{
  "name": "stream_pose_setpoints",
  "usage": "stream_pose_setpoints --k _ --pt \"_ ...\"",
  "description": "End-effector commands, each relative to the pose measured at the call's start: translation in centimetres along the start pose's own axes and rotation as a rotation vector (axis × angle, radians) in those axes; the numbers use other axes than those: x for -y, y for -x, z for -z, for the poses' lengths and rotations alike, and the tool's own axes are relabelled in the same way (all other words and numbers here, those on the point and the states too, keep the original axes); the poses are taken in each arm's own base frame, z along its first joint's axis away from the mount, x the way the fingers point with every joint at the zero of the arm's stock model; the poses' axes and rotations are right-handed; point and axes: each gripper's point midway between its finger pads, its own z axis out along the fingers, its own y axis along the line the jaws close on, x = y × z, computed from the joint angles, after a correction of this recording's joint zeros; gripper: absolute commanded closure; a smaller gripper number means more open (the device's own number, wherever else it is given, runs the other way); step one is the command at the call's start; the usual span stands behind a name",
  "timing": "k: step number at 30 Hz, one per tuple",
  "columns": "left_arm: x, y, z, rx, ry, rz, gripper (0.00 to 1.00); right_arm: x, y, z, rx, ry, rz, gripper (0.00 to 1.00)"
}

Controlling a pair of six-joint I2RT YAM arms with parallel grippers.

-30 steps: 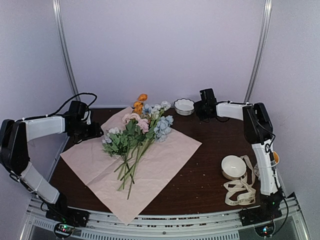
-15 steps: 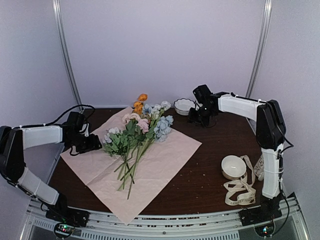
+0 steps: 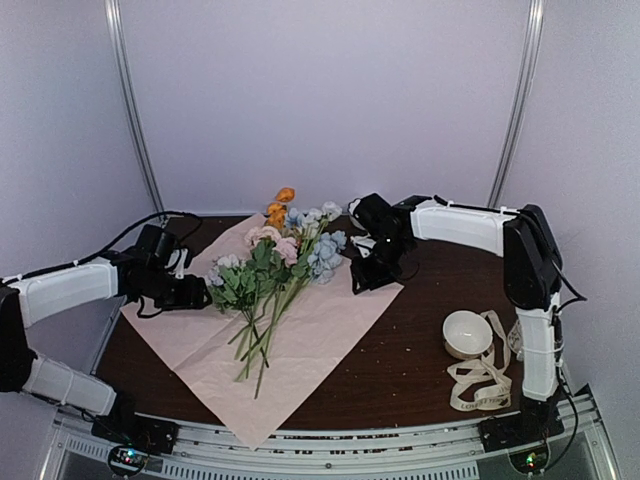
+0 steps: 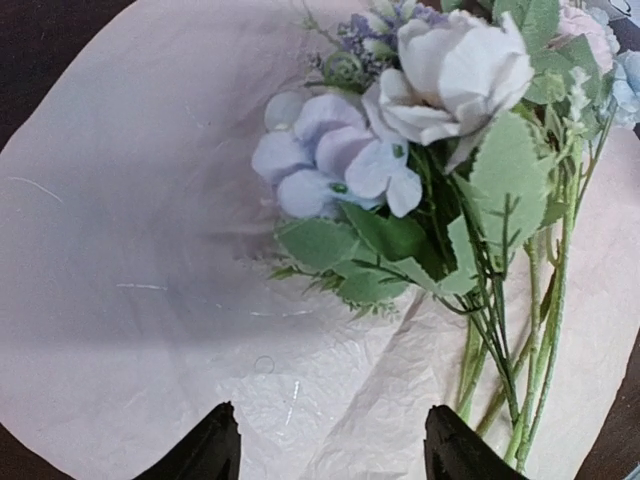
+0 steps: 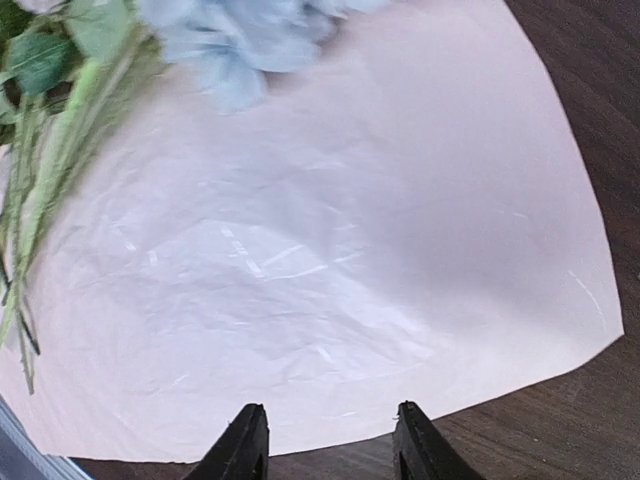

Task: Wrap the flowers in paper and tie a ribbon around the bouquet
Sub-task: Adjust the fake flower on the flattened wrapping paper, then pick up the bottom corner of the flattened wrapping paper from the center of the board.

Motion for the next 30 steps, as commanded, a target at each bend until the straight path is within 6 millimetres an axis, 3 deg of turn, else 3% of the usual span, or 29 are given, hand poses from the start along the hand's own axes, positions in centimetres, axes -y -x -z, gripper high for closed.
stream_pose_setpoints --k 1,3,6,11,16,19,23,27,30 --pt "2.6 2.1 3.8 0.06 -0.052 -0.118 0.34 -3.1 1.1 1.3 0.025 0.11 0.085 0.57" --pt "4.8 1.9 5.3 0.065 -0.105 -0.165 0.34 -3.9 0.9 1.3 0.025 0.144 0.049 0.59" --pt "6.7 2.0 7.9 0.086 -0.15 -0.201 0.35 -5.2 -0.1 1.9 -0.002 0.186 0.013 0.6" --pt "6.6 1.7 12.3 0.146 -0.138 -0.24 0.36 -7.1 -0.8 4.4 -0.027 0.167 0.032 0.6" --pt "4.3 -1.0 10.8 0.222 -0.101 -0.198 0.38 -11.6 -1.9 2.9 0.03 0.23 0.136 0.61" --pt "4.1 -2.4 10.5 0.293 -0.114 -0.165 0.4 -14.5 -3.2 2.8 0.078 0.229 0.228 0.62" --pt "6.4 -3.9 12.3 0.366 -0.216 -0.22 0.41 -18.5 -6.5 3.2 0.012 0.26 0.305 0.61" --pt "8.7 -6.9 11.6 0.321 -0.261 -0.323 0.42 -18.1 -8.9 2.3 -0.028 0.201 0.376 0.61" --pt "11.7 -9.4 10.8 0.276 -0.241 -0.542 0.41 -17.3 -10.3 1.3 -0.054 0.203 0.369 0.61"
